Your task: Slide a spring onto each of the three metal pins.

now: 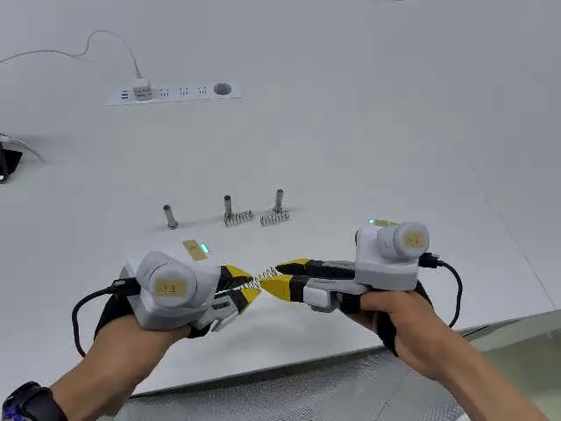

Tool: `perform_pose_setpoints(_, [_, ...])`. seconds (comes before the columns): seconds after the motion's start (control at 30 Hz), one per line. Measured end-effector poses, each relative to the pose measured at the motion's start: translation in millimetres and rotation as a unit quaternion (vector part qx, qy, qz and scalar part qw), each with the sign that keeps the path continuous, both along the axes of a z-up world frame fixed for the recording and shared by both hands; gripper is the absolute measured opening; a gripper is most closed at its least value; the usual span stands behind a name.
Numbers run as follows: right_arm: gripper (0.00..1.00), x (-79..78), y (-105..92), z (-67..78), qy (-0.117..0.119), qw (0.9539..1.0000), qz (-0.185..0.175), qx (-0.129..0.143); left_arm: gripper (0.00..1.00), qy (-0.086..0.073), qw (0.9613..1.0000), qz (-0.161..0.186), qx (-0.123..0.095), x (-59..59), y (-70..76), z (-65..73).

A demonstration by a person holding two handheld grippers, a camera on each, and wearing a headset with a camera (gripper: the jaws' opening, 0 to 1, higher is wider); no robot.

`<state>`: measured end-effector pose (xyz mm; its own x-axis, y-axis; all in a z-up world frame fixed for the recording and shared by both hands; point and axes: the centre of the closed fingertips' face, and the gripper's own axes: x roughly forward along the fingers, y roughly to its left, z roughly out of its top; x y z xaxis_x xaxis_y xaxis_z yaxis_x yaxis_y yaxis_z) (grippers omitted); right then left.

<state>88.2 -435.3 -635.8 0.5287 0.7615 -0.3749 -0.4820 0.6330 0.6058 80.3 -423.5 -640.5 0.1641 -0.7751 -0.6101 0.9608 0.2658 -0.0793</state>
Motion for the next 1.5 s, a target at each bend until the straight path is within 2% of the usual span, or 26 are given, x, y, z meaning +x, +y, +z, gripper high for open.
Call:
perform_pose_setpoints(0.13, [0.23, -1.1, 4.5, 5.3, -0.003, 0.9999, 0.007, 0.013, 0.11, 0.000, 1.0000, -0.006, -0.001, -1.6, -1.2, 1.5])
perform_pose_setpoints(0.27, [0.16, 1.7, 2.6, 5.6, -0.009, 0.9999, 0.003, 0.007, 0.11, -0.003, 0.9999, -0.010, 0.002, -0.4, -0.6, 0.4])
perform_pose_setpoints(0.37, [0.14, 4.4, 2.3, 10.5, -0.010, 0.9998, 0.001, 0.017, 0.11, -0.006, 0.9999, -0.012, 0.002, 1.7, -0.4, 1.2])
perform_pose_setpoints(0.53, [0.14, 7.8, 2.2, 13.0, -0.008, 0.9998, 0.004, 0.019, 0.11, -0.010, 0.9998, -0.019, 0.003, 4.4, -1.8, 2.9])
perform_pose_setpoints(0.7, [0.12, 14.5, 2.1, 23.0, -0.012, 0.9995, 0.011, 0.026, 0.10, -0.011, 0.9997, -0.022, -0.002, 9.8, -3.8, 7.2])
perform_pose_setpoints(0.93, [0.12, 24.3, 2.3, 31.9, -0.023, 0.9991, 0.035, 0.005, 0.10, -0.015, 0.9996, -0.020, -0.012, 19.0, -7.2, 14.0])
perform_pose_setpoints(1.1, [0.12, 25.0, 8.5, 37.5, -0.034, 0.9964, 0.075, -0.021, 0.10, -0.014, 0.9994, -0.025, -0.020, 22.0, -7.8, 18.5])
perform_pose_setpoints(1.2, [0.12, 24.1, 10.0, 35.6, -0.042, 0.9911, 0.112, -0.058, 0.10, -0.014, 0.9993, -0.027, -0.024, 23.0, -7.7, 20.8])
perform_pose_setpoints(1.33, [0.12, 22.9, 14.8, 36.7, -0.050, 0.9837, 0.152, -0.081, 0.10, -0.016, 0.9991, -0.031, -0.025, 22.3, -7.3, 22.4])
perform_pose_setpoints(1.5, [0.13, 20.3, 20.3, 32.1, -0.057, 0.9676, 0.211, -0.127, 0.10, -0.016, 0.9989, -0.033, -0.029, 23.0, -6.4, 23.7])
